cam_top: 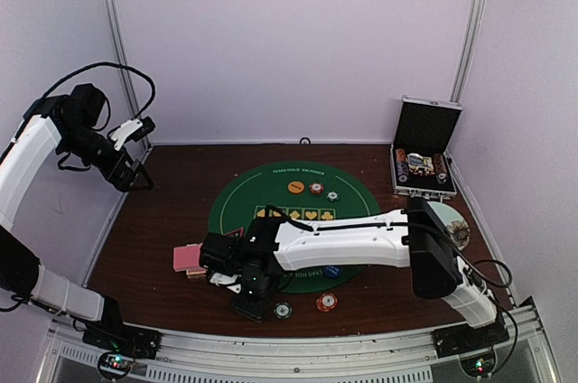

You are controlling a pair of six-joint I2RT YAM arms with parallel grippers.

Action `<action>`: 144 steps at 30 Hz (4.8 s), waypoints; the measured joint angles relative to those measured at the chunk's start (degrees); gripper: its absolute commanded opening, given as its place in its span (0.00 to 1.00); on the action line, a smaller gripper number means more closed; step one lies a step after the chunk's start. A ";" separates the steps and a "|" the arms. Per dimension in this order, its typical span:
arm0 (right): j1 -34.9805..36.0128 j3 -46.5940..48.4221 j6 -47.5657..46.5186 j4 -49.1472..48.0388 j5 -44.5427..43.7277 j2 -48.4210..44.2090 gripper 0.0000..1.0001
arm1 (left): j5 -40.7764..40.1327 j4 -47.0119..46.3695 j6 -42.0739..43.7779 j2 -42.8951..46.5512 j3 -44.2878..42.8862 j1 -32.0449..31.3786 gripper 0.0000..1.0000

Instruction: Distribute texas hold em gaming equipment

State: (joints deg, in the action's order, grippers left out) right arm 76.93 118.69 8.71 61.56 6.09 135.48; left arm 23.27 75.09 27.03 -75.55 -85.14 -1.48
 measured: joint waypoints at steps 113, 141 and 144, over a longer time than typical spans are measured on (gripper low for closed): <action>-32.83 23.71 -0.24 -0.98 -14.53 15.21 0.45 | -0.09 -0.02 0.17 -3.30 -0.85 0.00 0.98; -22.60 8.74 1.73 -4.37 -14.36 -2.25 0.68 | -0.13 -0.04 0.15 -3.52 -1.53 0.00 0.97; -17.73 2.23 2.36 -5.68 -12.50 -9.11 0.74 | -0.13 -0.04 0.20 -3.17 -1.42 0.00 0.98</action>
State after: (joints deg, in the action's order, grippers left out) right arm 59.20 120.92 11.07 55.88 -6.42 126.37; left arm 23.14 75.05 27.22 -78.72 -86.56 -1.48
